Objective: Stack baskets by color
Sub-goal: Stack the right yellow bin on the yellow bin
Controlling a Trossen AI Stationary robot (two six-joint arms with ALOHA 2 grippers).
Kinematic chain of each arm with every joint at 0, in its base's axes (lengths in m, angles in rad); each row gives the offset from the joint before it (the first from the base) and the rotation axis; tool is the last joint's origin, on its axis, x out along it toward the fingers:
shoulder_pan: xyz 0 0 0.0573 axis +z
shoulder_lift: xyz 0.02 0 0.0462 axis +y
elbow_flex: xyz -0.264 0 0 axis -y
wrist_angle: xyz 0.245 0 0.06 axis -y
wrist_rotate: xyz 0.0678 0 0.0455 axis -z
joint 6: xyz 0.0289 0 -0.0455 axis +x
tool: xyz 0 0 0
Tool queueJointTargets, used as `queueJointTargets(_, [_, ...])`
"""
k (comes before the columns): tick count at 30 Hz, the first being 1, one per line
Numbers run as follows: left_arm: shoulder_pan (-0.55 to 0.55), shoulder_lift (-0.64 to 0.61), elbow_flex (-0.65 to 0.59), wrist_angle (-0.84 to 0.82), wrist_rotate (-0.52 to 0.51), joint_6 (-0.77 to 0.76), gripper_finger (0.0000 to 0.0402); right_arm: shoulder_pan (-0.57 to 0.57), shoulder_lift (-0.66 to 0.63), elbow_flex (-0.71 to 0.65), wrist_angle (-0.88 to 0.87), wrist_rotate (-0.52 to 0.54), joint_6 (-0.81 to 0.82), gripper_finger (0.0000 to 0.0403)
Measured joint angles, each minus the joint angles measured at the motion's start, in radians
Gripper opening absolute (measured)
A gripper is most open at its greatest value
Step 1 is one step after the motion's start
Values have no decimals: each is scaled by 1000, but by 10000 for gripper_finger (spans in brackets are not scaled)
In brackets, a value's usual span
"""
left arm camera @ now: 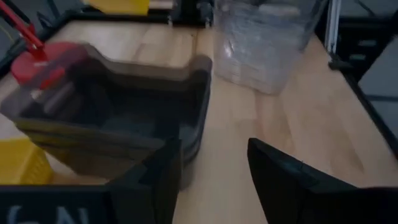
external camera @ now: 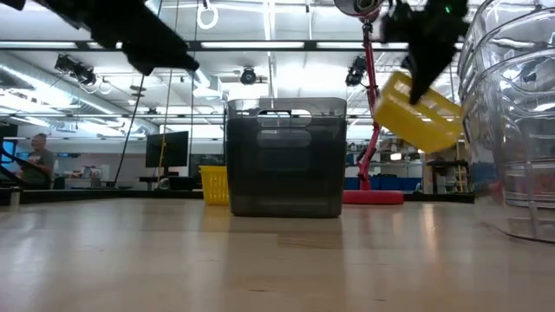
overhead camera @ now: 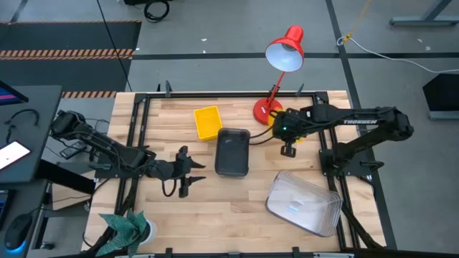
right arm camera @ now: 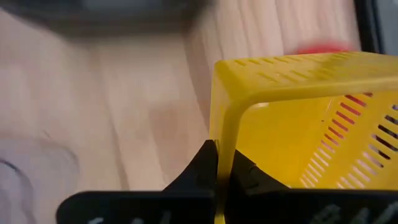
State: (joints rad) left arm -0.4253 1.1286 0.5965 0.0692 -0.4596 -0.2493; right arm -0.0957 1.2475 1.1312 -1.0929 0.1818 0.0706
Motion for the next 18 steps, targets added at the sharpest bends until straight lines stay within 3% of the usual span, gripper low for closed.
queueJointTargets(9, [48,0,72,-143,12,77,234,162,163,191,83,-19,-98,3])
queueJointTargets(14, [61,-14,88,-173,11,160,229,198,219,258,157,-30,-220,4])
queueJointTargets(18, [87,-31,89,-175,13,228,219,200,237,261,252,-131,-374,4])
